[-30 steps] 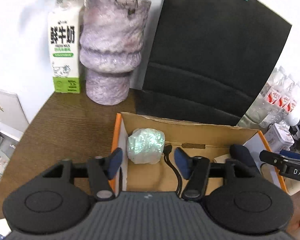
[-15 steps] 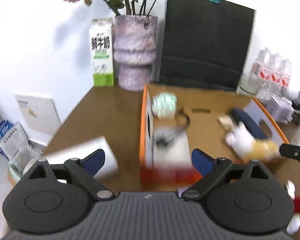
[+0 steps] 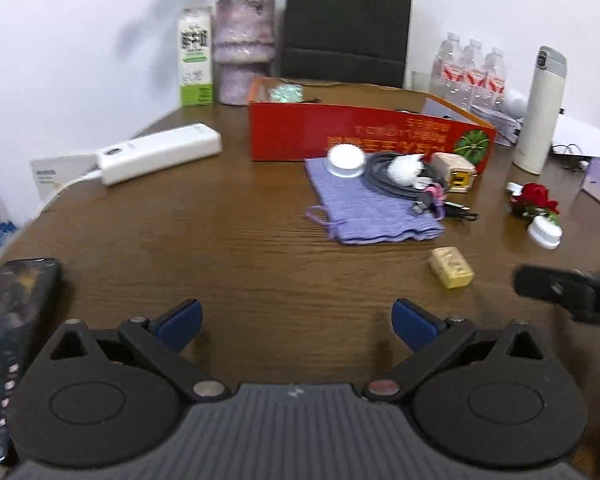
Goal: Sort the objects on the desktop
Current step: 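Move both tools back over the remaining table items, then grasp the white bottle cap with the right tool while the left tool grasps the coiled black cable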
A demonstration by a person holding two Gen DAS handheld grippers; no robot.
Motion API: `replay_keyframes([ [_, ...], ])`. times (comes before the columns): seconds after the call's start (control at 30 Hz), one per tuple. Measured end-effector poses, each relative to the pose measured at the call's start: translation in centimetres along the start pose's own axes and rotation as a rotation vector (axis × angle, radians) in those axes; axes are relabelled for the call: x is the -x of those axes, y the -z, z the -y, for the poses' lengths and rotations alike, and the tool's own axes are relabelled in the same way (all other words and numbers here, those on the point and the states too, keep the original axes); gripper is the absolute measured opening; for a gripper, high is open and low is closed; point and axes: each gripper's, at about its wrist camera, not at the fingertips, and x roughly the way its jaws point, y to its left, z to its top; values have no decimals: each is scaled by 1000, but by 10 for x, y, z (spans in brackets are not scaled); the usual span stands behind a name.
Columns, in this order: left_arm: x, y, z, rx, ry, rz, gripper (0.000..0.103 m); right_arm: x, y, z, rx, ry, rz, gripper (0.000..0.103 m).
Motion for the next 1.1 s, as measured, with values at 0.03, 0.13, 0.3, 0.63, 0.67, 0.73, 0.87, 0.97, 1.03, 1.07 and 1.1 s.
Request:
replay_keyframes([
  [0.03, 2, 1, -4, 16, 3, -1, 103, 3, 4, 2, -21, -5, 12, 94],
  [0.13, -2, -1, -11, 58, 21, -14, 103, 8, 5, 1, -15, -49, 37, 99],
  [0.3, -5, 0, -5, 24, 18, -19, 103, 5, 5, 3, -32, -14, 34, 99],
  [0.63, -8, 3, 8, -58, 10, -44, 103, 7, 12, -12, 85, -2, 47, 98],
  [0.67, -8, 3, 8, -57, 11, -44, 103, 6, 11, -12, 82, -2, 39, 98],
  [0.73, -8, 3, 8, -58, 10, -44, 103, 5, 10, -8, 63, -7, 33, 99],
  [0.87, -7, 3, 8, -59, 3, -34, 103, 5, 6, 2, -6, -41, 22, 99],
  [0.97, -7, -3, 7, -48, 40, 19, 103, -2, -2, 13, -40, -54, -23, 98],
  [1.03, -12, -14, 11, -47, 59, 29, 103, -6, -12, 22, -56, -28, -29, 96],
  [1.07, -17, -21, 14, -54, 71, 24, 103, -6, -16, 26, -55, -6, -16, 96],
  [1.1, -22, -30, 17, -61, 88, 24, 103, -8, -21, 30, -48, 20, 3, 95],
])
